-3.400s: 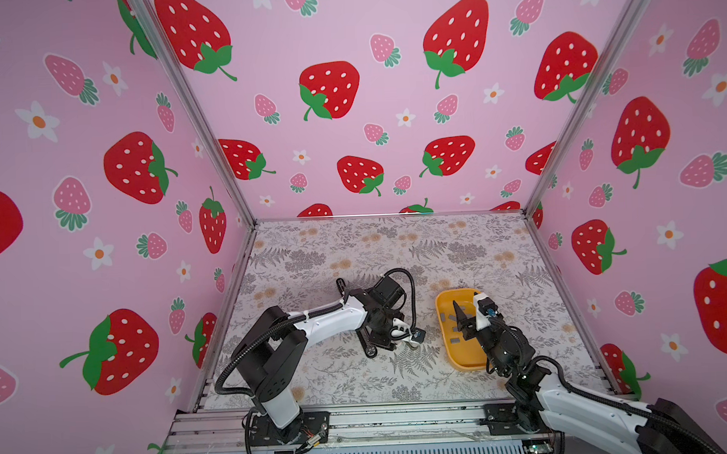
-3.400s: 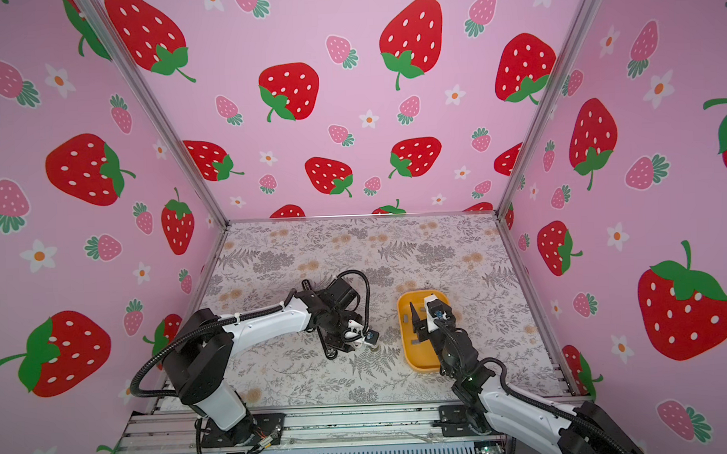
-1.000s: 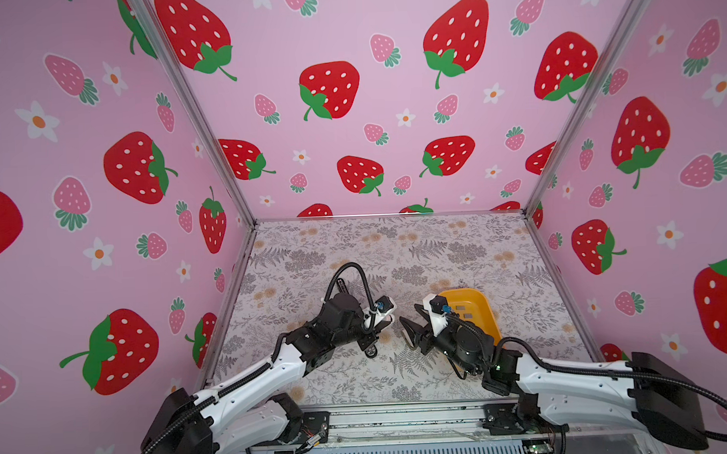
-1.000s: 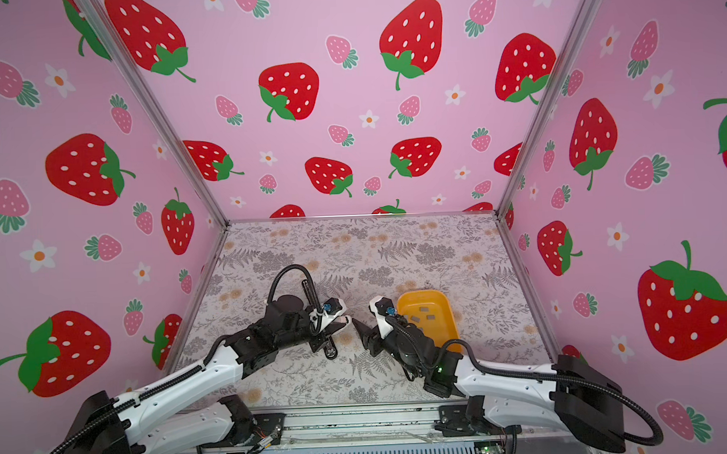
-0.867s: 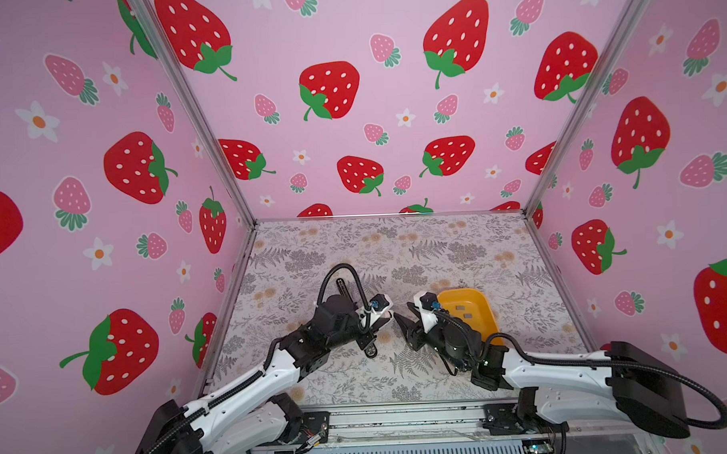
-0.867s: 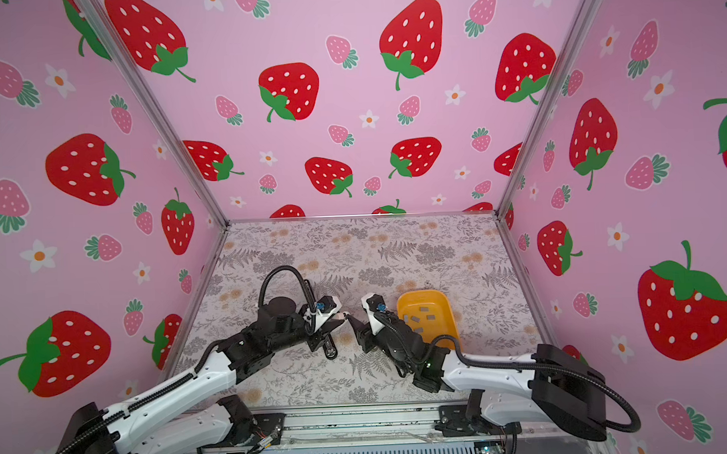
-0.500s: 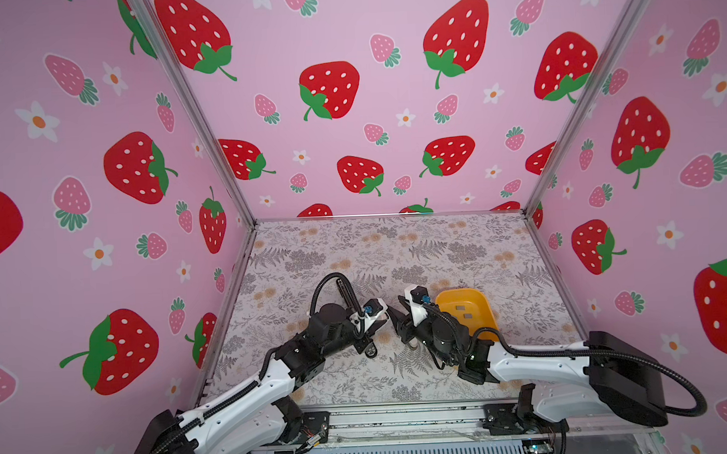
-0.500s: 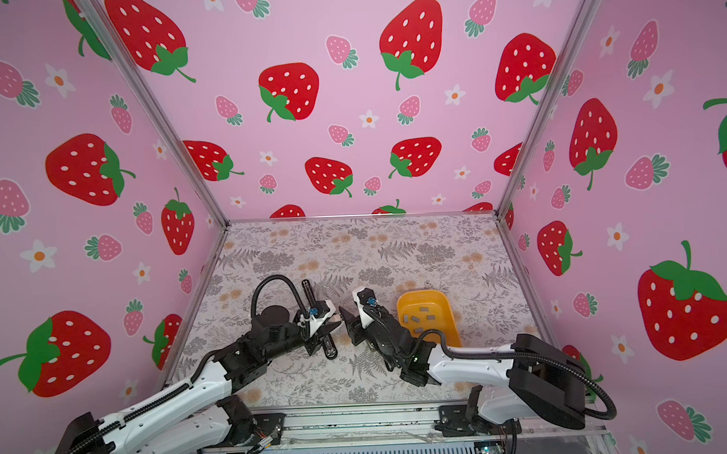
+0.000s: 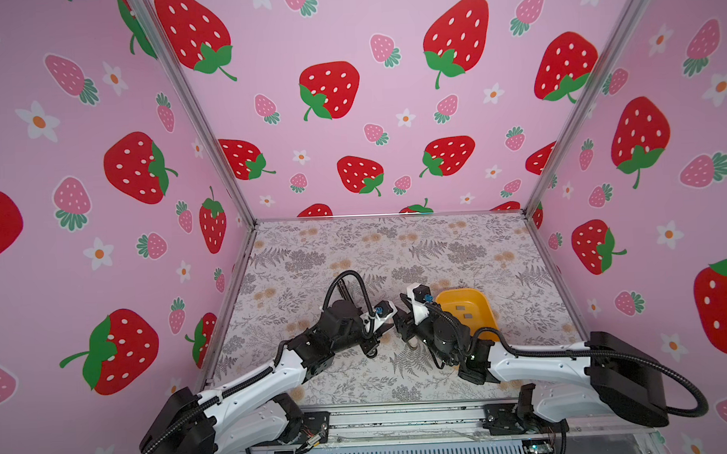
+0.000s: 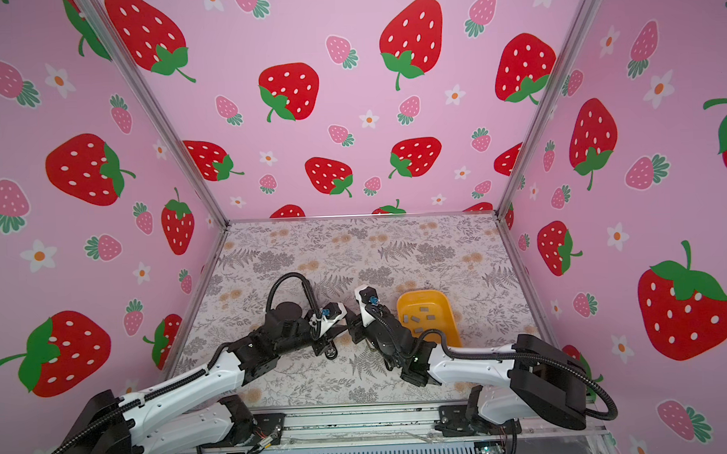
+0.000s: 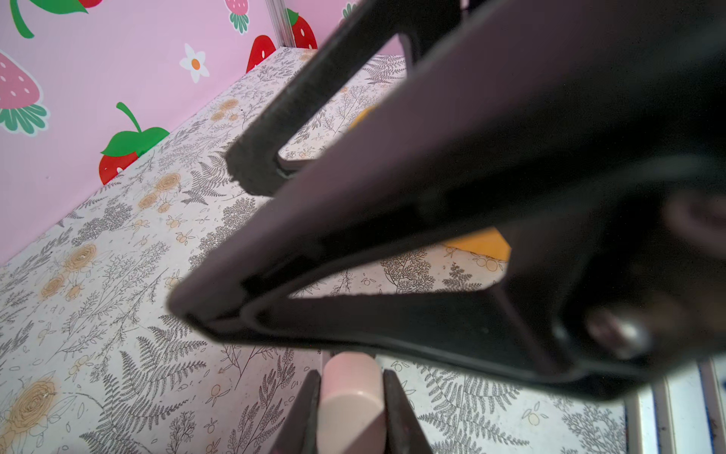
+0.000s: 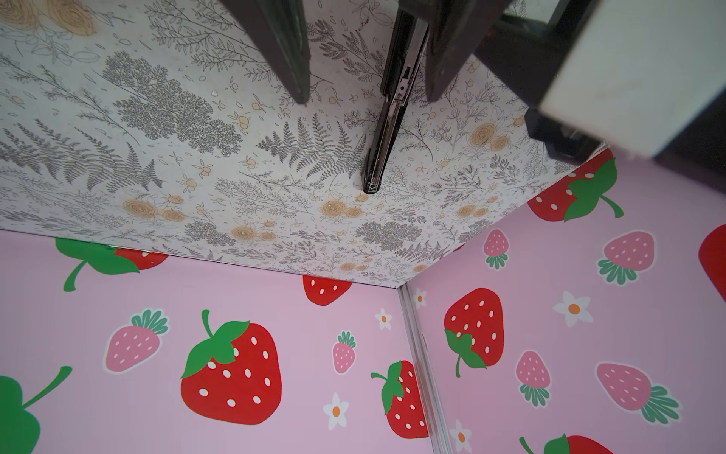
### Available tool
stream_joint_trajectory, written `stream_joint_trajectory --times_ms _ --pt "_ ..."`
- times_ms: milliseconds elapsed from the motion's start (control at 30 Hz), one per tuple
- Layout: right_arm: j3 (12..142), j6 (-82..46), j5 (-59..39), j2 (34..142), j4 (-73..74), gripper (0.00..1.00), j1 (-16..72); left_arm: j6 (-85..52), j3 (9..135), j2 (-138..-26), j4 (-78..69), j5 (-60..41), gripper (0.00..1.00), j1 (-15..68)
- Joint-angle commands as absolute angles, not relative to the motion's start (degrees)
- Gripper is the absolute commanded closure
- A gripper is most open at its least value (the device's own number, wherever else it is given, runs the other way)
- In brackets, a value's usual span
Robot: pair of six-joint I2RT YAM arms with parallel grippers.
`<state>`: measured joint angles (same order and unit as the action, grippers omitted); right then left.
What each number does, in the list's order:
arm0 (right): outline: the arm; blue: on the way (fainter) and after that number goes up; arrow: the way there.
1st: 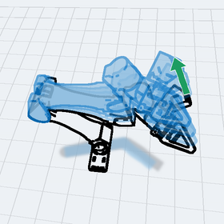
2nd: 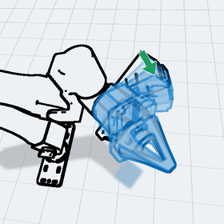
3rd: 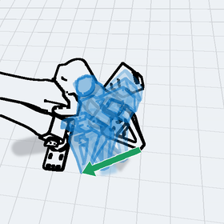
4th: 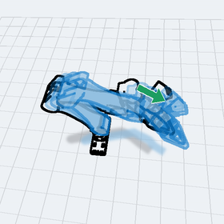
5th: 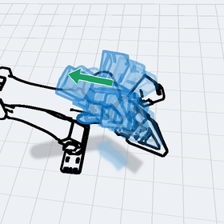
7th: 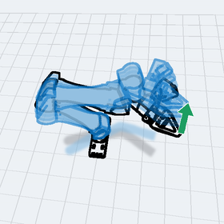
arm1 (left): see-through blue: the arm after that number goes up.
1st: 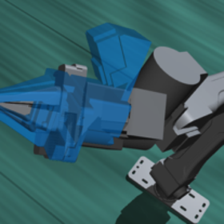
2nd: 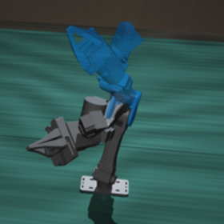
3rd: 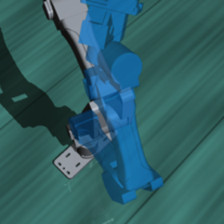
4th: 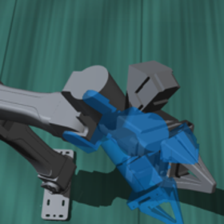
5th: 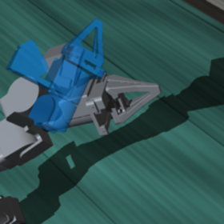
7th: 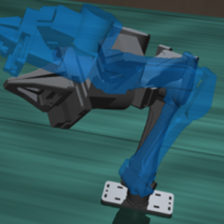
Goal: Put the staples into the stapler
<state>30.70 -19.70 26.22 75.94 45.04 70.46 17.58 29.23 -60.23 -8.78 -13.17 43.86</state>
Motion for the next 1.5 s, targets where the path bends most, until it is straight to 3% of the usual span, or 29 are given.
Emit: stream_joint_trajectory --times_ms 0,600,933,1467 --pt "30.4 -20.8 27.3 75.4 46.9 0.51 70.7 19.3 31.6 -59.9 -9.4 -14.3 1.00 44.4" --pt "31.5 -21.9 27.4 78.4 47.5 0.52 70.7 20.5 30.5 -59.3 -9.6 -12.8 1.00 45.3" --pt "27.6 -26.4 33.3 77.8 49.4 0.60 70.8 20.0 28.6 -56.4 -10.9 -11.1 1.00 45.4" --pt "29.8 -25.7 28.8 82.1 49.4 0.61 70.8 18.9 27.2 -53.5 -14.6 -9.4 1.00 45.5"
